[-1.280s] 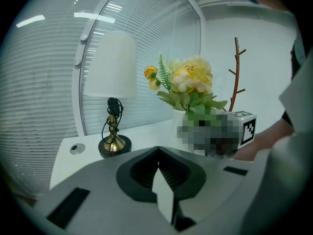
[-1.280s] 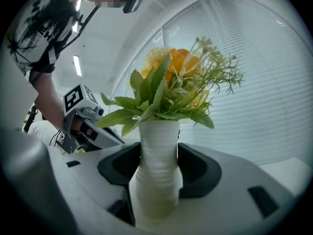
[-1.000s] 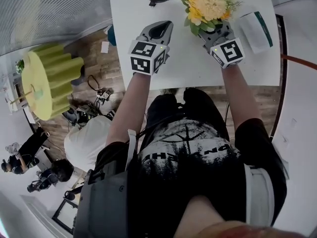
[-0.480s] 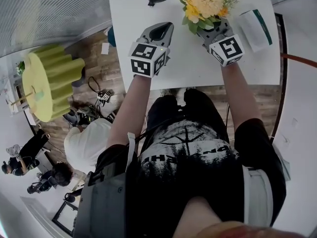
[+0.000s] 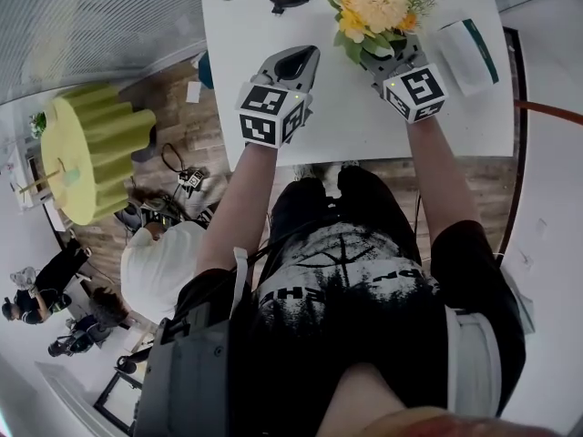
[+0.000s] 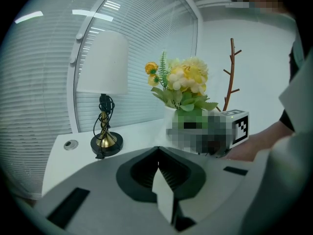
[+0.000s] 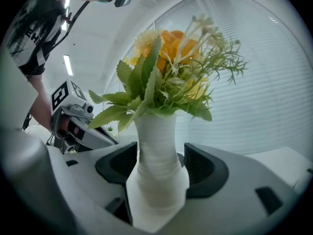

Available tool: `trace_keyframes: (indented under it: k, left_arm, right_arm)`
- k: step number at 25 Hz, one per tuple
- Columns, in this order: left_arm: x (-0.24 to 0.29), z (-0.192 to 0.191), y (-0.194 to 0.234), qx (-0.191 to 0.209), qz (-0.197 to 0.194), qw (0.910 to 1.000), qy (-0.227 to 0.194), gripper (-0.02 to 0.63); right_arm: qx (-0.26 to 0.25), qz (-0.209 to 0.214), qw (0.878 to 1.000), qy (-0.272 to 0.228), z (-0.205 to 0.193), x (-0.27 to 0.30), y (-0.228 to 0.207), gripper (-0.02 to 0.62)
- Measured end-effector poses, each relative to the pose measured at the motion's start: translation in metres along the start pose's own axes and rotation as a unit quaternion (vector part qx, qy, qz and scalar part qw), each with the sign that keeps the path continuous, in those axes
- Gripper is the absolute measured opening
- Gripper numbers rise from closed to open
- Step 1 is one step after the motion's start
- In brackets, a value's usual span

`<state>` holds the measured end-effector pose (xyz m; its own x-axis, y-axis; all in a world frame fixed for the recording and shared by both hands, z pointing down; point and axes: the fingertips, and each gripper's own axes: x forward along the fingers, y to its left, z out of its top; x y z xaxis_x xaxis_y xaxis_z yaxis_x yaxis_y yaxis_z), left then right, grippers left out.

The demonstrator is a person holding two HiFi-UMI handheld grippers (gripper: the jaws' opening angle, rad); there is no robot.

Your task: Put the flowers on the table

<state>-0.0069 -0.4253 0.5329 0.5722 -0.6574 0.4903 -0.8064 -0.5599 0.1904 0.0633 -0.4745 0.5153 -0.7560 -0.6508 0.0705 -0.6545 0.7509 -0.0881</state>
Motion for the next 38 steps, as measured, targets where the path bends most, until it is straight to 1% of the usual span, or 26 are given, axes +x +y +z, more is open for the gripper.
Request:
trace_keyframes:
  k: [5, 11, 20, 21, 23, 25, 26, 27, 28, 34, 38]
  left_arm:
    - [-0.006, 0.003, -0.003, 0.002, -0.001, 1.0000, -0.007, 0.011]
    - [-0.014, 0.009, -0.006, 0.004, -0.006, 0.9998, -0.017, 0.012]
    - [-0.028, 0.019, -0.012, 0.013, -0.020, 0.9992, -0.031, 0.012]
    - [-0.030, 0.020, -0.013, 0.015, -0.023, 0.9991, -0.032, 0.012]
    - [-0.034, 0.020, -0.013, 0.016, -0.026, 0.9989, -0.035, 0.012]
    - [-0.040, 0.021, -0.013, 0.017, -0.029, 0.9987, -0.038, 0.012]
    - [-0.043, 0.022, -0.013, 0.018, -0.031, 0.9986, -0.040, 0.012]
    - [-0.045, 0.023, -0.013, 0.020, -0.032, 0.9984, -0.042, 0.012]
    - [-0.047, 0.024, -0.013, 0.022, -0.034, 0.9982, -0.044, 0.012]
    - [-0.064, 0.028, -0.015, 0.042, -0.044, 0.9967, -0.054, 0.012]
    - [-0.074, 0.031, -0.012, 0.061, -0.046, 0.9954, -0.058, 0.012]
  right_arm:
    - [0.002, -0.005, 1.000, 0.009, 0.000, -0.007, 0.000, 0.287]
    - [0.020, -0.020, 0.999, 0.021, -0.001, -0.019, 0.002, 0.287]
    - [0.022, -0.023, 0.998, 0.047, -0.002, -0.035, 0.021, 0.281]
    - [0.021, -0.027, 0.998, 0.050, -0.003, -0.037, 0.021, 0.270]
    - [0.017, -0.038, 0.998, 0.052, -0.001, -0.040, 0.023, 0.219]
    - [0.011, -0.045, 0.997, 0.057, 0.001, -0.044, 0.029, 0.139]
    - [0.006, -0.046, 0.997, 0.061, 0.003, -0.045, 0.032, 0.088]
    - [0.002, -0.047, 0.997, 0.065, 0.005, -0.047, 0.035, 0.057]
    - [-0.001, -0.048, 0.997, 0.067, 0.007, -0.048, 0.038, 0.040]
    - [-0.012, -0.068, 0.993, 0.091, 0.024, -0.057, 0.058, 0.021]
    - [-0.022, -0.069, 0.993, 0.092, 0.040, -0.060, 0.072, 0.017]
